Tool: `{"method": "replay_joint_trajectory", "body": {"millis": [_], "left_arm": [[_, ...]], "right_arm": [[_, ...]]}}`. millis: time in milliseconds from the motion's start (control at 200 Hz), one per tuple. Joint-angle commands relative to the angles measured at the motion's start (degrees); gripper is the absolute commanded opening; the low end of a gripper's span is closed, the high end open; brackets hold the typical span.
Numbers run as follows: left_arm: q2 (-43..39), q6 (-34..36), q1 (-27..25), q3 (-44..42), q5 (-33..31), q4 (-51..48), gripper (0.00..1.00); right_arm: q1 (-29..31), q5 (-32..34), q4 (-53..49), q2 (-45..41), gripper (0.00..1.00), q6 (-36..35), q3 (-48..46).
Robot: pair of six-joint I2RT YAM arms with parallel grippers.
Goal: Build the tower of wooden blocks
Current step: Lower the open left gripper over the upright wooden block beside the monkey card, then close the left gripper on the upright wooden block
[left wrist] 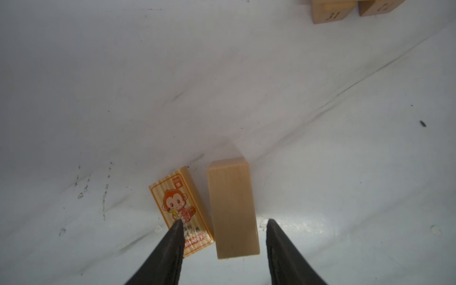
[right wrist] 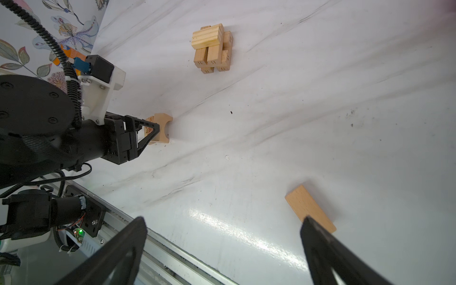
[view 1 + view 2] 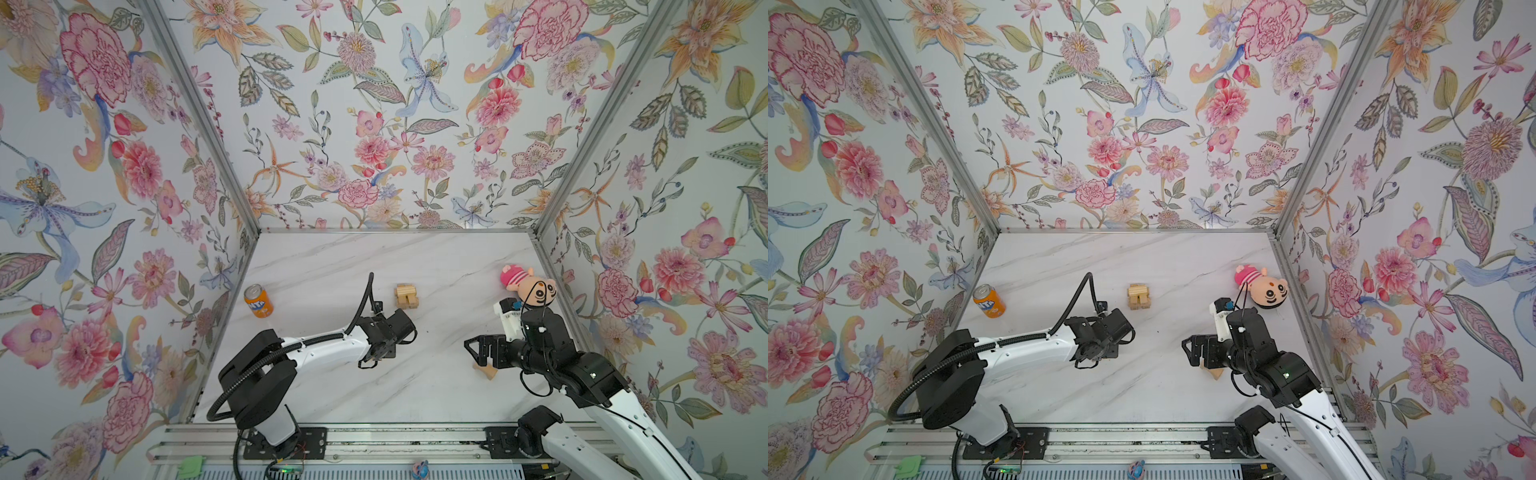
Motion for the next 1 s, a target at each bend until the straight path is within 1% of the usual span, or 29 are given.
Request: {"method": "replay_joint_trajectory", "body": {"millis": [0,80,210,565,681,916,996], "left_arm": [[0.8,-0.2,0.8,-0.3,-0.6,0.3,0.55],[1.2,0.3,1.4,-0.7,0.2,1.3,0.55],[2.0,0.4,1.7,-0.4,0.3,1.5,0.5],[3.2,1.5,3.0,0.2,1.2,1.8,0.49],[3.5,1.6,3.0,-0.1,1.7,2.4,0.46],[4.2,1.7,2.9,-0.1,2.3,3.1,0.46],[4.4,1.8,3.0,0.2,2.3,2.9,0.38]], "right_arm": [[0.6,0.7,1.3,0.6,0.99,0.6,-0.9],[0.6,0.6,1.5,0.9,0.99,0.5,-1.0],[0.6,0.7,1.6,1.2,0.99,0.5,-1.0],[0.6,0.9,1.6,0.8,0.99,0.6,-1.1],[0.6,0.9,1.7,0.7,0.99,0.6,-1.2],[0.6,1.2,1.6,0.7,0.99,0.7,-1.2],[0.6,1.3,1.6,0.8,0.99,0.7,-1.2]]}}
